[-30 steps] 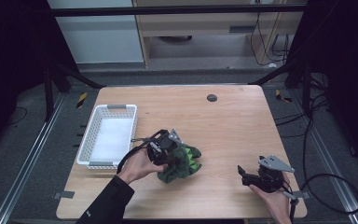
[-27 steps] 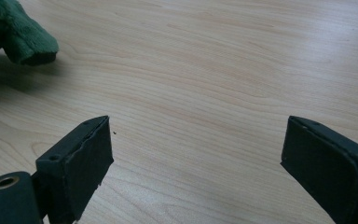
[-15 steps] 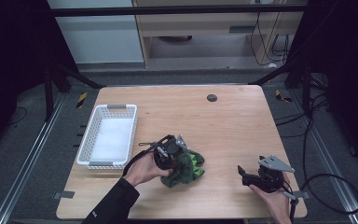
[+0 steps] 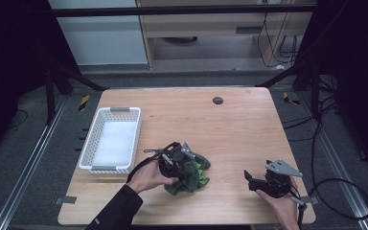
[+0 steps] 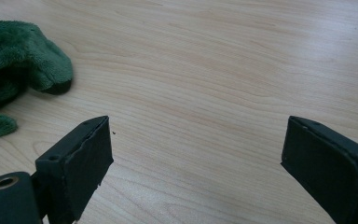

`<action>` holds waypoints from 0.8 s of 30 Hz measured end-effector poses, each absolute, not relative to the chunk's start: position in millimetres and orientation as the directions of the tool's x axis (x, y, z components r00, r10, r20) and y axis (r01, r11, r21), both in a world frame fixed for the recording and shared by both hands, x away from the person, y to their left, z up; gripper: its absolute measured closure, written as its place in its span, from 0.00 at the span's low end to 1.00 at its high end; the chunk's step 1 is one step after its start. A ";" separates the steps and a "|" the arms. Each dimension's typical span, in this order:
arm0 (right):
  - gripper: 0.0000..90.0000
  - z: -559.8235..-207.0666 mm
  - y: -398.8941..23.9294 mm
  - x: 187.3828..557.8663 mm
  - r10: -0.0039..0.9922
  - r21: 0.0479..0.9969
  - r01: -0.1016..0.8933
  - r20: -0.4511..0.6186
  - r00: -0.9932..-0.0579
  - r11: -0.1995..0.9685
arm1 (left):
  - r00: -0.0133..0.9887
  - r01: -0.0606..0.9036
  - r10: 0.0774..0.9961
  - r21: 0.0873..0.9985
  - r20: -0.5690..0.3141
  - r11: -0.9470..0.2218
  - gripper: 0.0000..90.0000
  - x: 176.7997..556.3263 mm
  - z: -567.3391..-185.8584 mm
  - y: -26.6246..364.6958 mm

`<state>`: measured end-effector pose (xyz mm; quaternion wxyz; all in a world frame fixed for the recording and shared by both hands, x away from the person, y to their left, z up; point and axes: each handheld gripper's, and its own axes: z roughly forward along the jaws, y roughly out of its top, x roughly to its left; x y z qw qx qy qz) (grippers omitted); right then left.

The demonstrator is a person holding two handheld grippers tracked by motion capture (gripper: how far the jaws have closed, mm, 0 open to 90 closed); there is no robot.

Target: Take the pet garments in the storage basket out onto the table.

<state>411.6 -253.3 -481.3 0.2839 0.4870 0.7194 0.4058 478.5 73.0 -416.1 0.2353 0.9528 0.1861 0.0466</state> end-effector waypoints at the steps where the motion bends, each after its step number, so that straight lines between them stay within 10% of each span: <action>1: 0.09 -481.3 -253.3 411.6 0.931 0.860 0.470 -0.014 -0.364 0.197 | 0.925 0.333 0.379 0.469 0.004 -0.818 0.56 478.1 -415.6 73.5; 24: 0.08 -480.6 -254.2 411.0 0.939 0.862 0.475 -0.005 -0.345 0.179 | 0.876 0.364 0.483 0.671 -0.011 -0.646 0.28 463.3 -399.3 120.0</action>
